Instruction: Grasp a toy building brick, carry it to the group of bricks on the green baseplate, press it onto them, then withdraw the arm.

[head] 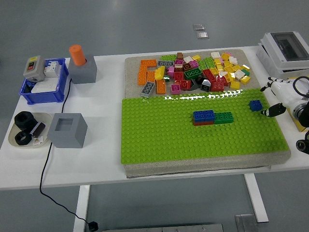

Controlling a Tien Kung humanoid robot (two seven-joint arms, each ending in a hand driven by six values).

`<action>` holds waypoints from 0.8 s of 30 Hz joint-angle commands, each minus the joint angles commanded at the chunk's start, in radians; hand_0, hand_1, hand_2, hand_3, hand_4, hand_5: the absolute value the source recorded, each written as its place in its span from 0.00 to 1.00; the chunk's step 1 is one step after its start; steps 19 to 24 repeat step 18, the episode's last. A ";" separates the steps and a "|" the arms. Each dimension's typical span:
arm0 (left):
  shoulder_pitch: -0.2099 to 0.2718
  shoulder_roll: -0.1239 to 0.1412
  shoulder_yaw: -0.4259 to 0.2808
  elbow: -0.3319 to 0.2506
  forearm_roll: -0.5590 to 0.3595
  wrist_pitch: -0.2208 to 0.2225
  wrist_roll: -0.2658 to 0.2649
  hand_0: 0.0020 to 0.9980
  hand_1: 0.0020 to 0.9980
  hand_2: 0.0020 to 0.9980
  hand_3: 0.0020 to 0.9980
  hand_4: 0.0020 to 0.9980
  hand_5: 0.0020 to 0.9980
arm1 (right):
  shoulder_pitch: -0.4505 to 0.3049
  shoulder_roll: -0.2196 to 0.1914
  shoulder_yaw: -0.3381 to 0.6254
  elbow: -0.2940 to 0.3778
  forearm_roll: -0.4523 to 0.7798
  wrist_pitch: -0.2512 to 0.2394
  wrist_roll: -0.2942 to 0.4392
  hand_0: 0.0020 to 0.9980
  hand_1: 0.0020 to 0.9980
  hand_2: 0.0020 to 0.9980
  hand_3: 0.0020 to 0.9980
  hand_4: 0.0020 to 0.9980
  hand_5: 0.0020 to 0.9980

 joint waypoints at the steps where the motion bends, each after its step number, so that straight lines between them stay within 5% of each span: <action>1: -0.001 0.000 0.000 0.000 -0.001 0.000 0.000 0.85 0.89 0.85 0.64 0.90 0.42 | 0.001 0.001 0.000 0.001 0.005 0.000 0.002 1.00 1.00 1.00 0.72 0.90 0.14; 7: -0.002 0.000 0.001 0.000 -0.003 0.000 0.000 0.85 0.89 0.85 0.64 0.89 0.42 | 0.012 0.006 -0.007 -0.001 0.049 0.004 0.020 1.00 1.00 1.00 0.72 0.89 0.14; 8: -0.002 0.000 0.001 0.000 -0.002 0.000 0.000 0.85 0.89 0.85 0.64 0.89 0.42 | 0.015 0.008 -0.012 -0.003 0.059 0.006 0.024 1.00 1.00 1.00 0.70 0.75 0.01; 18: -0.006 0.000 -0.001 0.001 0.002 -0.002 0.000 0.85 0.89 0.85 0.64 0.89 0.42 | 0.054 0.048 0.016 -0.055 0.081 0.109 0.023 1.00 1.00 1.00 0.69 0.70 0.00; 24: -0.006 0.000 -0.001 0.001 0.002 -0.002 0.000 0.85 0.89 0.85 0.64 0.89 0.42 | 0.054 0.048 0.016 -0.055 0.081 0.109 0.023 1.00 1.00 1.00 0.69 0.70 0.00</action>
